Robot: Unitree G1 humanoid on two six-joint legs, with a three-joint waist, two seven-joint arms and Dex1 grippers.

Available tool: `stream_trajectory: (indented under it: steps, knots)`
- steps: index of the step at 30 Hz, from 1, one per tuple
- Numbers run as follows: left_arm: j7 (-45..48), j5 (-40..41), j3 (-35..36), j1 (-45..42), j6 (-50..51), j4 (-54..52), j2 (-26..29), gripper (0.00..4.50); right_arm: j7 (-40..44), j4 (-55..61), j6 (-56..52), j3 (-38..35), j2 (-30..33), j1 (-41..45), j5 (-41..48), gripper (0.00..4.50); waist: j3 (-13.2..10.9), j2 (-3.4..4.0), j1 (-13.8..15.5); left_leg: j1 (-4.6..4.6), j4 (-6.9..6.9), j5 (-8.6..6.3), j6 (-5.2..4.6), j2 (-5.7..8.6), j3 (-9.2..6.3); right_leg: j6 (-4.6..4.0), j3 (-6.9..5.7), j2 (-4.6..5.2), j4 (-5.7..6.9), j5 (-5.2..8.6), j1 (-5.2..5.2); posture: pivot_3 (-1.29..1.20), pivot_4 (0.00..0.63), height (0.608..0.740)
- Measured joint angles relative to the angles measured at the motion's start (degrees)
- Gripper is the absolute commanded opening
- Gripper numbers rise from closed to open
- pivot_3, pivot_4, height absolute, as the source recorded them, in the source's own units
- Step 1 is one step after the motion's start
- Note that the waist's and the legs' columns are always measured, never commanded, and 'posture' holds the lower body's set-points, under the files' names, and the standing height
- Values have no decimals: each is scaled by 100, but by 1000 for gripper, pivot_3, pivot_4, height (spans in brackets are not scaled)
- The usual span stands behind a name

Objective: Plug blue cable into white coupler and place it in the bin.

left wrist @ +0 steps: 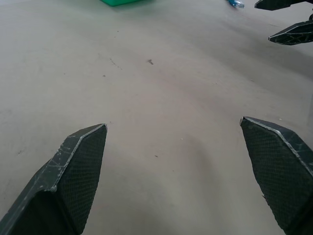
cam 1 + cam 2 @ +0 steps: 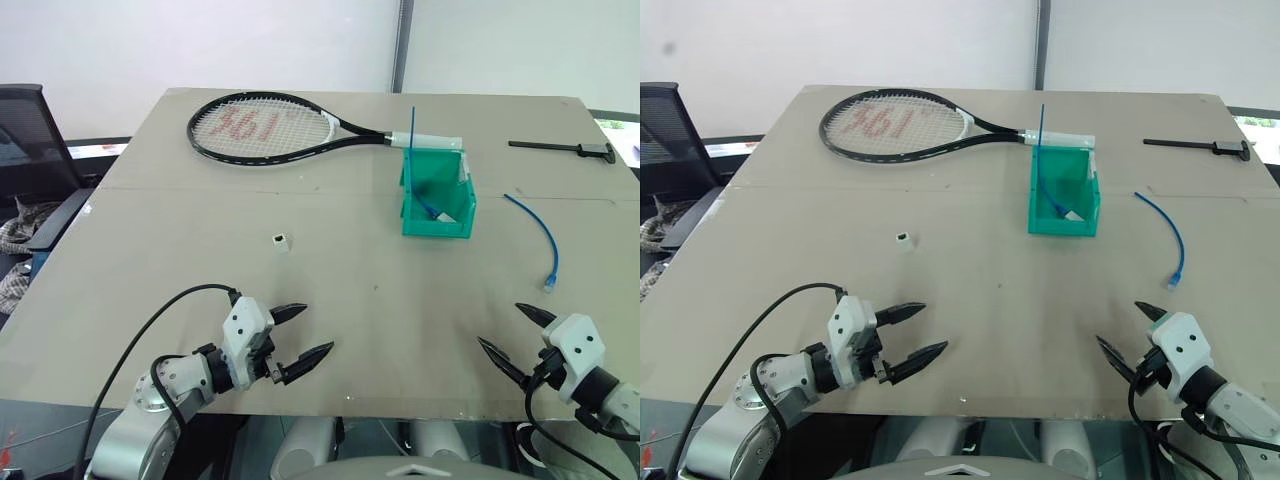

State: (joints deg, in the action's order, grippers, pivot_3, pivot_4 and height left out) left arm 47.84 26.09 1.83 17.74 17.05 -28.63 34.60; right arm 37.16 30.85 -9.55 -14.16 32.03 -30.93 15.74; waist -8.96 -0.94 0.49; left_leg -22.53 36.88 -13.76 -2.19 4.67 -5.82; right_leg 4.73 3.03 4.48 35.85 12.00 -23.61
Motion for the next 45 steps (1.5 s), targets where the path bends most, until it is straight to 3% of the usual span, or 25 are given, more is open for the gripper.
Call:
stream_trajectory:
  steps: [3, 6, 13, 16, 20, 23, 28, 38, 43, 45]
  knots:
    - [11, 17, -4, -37, -6, 12, -11, 4472, 144, -114, 6, 43, 165, 222, -3, 4500, -1, 1, 4, 2, 2, 0, 0, 0, 3, 0, -1, -1, -1, 0, 3, 0, 150, 740]
    - [178, 252, 0, -387, 0, 35, -43, 4472, 652, -480, 59, 65, 970, 1096, -27, 4500, -4, 9, -16, 9, 24, -2, -4, 1, 19, 14, -44, 11, 0, 6, 14, 0, 150, 740]
    - [723, 471, -40, -784, 3, 34, 156, 4472, 2107, -1317, 406, 198, 2534, 2097, -133, 4500, -12, 20, 33, -6, 27, -6, -18, 3, 3, -8, -68, 15, -3, 0, 10, 0, 150, 740]
    - [948, 477, -97, -1020, -26, 50, 207, 4472, 2815, -2398, 1087, 466, 3216, 3130, -444, 4500, -15, 22, 16, -4, 29, -7, -19, 3, 10, -9, -66, 16, -5, 1, 11, 0, 150, 740]
    - [1056, 450, -189, -1091, -90, 119, 207, 4472, 3498, -3570, 2061, 1074, 3536, 4295, -917, 4500, -20, 25, 1, -5, 25, -7, -19, 1, 10, -9, -66, 15, -6, 0, 8, 0, 150, 740]
    - [989, 444, -254, -1128, -96, 100, 166, 4472, 3831, -4813, 3328, 1838, 3623, 5198, -1773, 4500, -26, 30, 7, -5, 26, -7, -19, 3, 15, -9, -65, 19, -8, 0, 8, 0, 150, 740]
    - [891, 412, -406, -1077, -112, 45, 124, 4500, 3885, -6526, 4828, 2814, 3429, 6696, -2950, 2955, -38, 49, -38, -3, 23, -6, -17, 3, 18, -3, -58, 14, -7, -4, 5, 0, 150, 740]
    - [684, 303, -440, -1001, -157, 33, 97, 4500, 3587, -7692, 6001, 3700, 3061, 7641, -4071, 2955, -40, 53, -112, -1, 21, -6, -16, 5, 16, -4, -54, 15, -6, -5, 3, 0, 150, 740]
    - [523, 246, -462, -975, -160, -15, 9, 4500, 3575, -7914, 6129, 3853, 2990, 7739, -4250, 736, -29, 34, -130, 20, 24, -7, -19, 5, 18, -12, -50, 15, -6, -2, 24, 0, 150, 740]
    - [490, 223, -467, -965, -171, -15, -1, 4500, 3677, -7977, 6110, 3861, 2945, 7739, -4202, 59, -32, 30, -161, 57, 19, -8, -20, 3, 24, -13, -42, 14, -5, -1, 54, 0, 150, 740]
